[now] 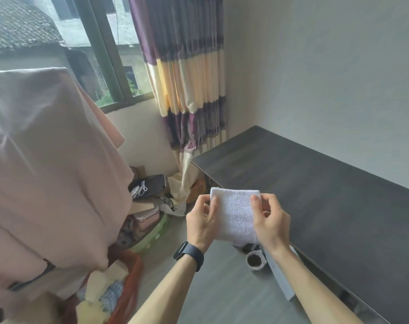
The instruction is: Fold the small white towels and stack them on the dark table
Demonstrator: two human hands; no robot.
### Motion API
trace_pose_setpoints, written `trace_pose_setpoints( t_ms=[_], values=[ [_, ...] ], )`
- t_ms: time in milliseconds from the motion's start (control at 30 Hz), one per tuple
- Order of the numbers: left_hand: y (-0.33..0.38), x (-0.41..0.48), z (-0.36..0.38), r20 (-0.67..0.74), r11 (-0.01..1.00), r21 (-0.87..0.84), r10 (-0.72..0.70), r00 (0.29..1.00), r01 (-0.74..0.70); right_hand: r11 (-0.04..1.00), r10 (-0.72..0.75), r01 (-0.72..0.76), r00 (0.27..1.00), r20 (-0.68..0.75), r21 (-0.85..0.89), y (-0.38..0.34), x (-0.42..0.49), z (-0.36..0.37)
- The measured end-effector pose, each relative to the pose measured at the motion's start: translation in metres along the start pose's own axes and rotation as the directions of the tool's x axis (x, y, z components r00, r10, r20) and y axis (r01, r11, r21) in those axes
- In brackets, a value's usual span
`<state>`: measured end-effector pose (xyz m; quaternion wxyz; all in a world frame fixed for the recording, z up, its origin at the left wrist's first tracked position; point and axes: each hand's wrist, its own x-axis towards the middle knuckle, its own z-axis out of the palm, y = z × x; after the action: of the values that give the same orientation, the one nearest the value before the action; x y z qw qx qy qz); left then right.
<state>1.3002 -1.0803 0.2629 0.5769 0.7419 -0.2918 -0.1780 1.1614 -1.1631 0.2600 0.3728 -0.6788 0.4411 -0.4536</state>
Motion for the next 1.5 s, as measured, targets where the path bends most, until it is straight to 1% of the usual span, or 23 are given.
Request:
trace_pose_setpoints(
  t_ms=[133,267,367,433,667,800,933,1133,1267,1333,1400,1500],
  values=[
    [-0.012,0.079,0.022,0.065,1.0,0.01,-0.019,0.998,0.019,0.998,0.05,-0.051,0.998,-0.028,-0.03,0.023,0.063,0.044],
    [-0.034,0.17,0.057,0.111,0.998,0.064,-0.001,0.994,-0.006,0.992,0.117,-0.119,0.992,-0.038,-0.032,0.057,0.131,0.087],
    [-0.049,0.233,0.091,0.168,0.996,0.09,-0.04,0.985,0.025,0.985,0.163,-0.165,0.986,-0.047,-0.041,0.085,0.187,0.116],
    [-0.058,0.272,0.113,0.192,0.993,0.108,-0.064,0.979,0.043,0.975,0.219,-0.22,0.975,-0.039,-0.041,0.102,0.224,0.131],
    [-0.077,0.38,0.171,0.302,0.982,0.146,-0.159,0.94,0.119,0.916,0.389,-0.393,0.919,-0.063,-0.076,0.151,0.315,0.175],
    [-0.105,0.436,0.203,0.385,0.966,0.208,-0.227,0.894,0.156,0.87,0.469,-0.481,0.875,-0.118,-0.111,0.181,0.352,0.204],
    [-0.135,0.496,0.236,0.504,0.947,0.29,-0.273,0.819,0.138,0.813,0.541,-0.569,0.816,-0.203,-0.121,0.211,0.384,0.236],
    [-0.16,0.567,0.279,0.686,0.916,0.399,-0.326,0.65,0.039,0.679,0.672,-0.732,0.652,-0.351,-0.058,0.242,0.413,0.273],
    [-0.185,0.592,0.305,0.737,0.897,0.442,-0.357,0.575,-0.009,0.616,0.718,-0.787,0.58,-0.384,-0.038,0.267,0.424,0.291],
    [-0.197,0.601,0.317,0.746,0.89,0.455,-0.372,0.553,-0.015,0.591,0.733,-0.805,0.56,-0.386,-0.046,0.282,0.43,0.299],
    [-0.212,0.61,0.332,0.751,0.884,0.465,-0.371,0.546,-0.039,0.574,0.743,-0.817,0.546,-0.388,-0.05,0.3,0.436,0.306],
    [-0.236,0.62,0.351,0.738,0.864,0.496,-0.367,0.567,-0.086,0.56,0.747,-0.825,0.544,-0.382,-0.077,0.331,0.443,0.316]
  ],
)
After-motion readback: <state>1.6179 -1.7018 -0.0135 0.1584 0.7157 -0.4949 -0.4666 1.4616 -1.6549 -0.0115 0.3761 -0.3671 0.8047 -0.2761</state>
